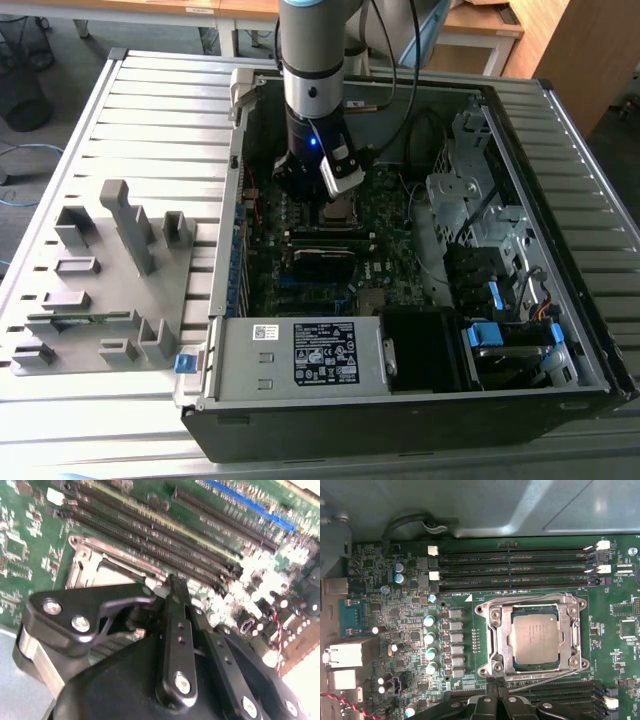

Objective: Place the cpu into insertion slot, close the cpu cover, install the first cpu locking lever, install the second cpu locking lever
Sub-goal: 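Install the second cpu locking lever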

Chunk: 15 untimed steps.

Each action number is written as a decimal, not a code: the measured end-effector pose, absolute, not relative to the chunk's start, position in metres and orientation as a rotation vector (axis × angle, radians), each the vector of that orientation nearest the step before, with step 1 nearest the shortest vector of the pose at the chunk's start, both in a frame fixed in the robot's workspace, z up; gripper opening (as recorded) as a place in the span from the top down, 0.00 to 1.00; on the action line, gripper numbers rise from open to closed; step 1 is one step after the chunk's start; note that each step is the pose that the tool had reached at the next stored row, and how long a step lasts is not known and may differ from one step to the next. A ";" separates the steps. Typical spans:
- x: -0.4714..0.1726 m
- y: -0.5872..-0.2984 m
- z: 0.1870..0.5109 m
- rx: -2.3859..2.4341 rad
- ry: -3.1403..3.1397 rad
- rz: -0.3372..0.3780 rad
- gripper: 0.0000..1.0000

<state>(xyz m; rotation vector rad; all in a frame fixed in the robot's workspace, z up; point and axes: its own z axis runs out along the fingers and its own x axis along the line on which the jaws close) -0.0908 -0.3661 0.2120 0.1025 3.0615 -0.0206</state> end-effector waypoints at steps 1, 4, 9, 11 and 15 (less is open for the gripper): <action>-0.091 -0.367 0.212 0.103 3.062 -0.021 0.90; -0.091 -0.370 0.212 0.103 3.061 -0.021 0.90; -0.091 -0.373 0.212 0.103 3.062 -0.021 0.90; -0.091 -0.373 0.212 0.103 3.062 -0.020 0.90; -0.091 -0.373 0.214 0.103 3.062 -0.008 0.90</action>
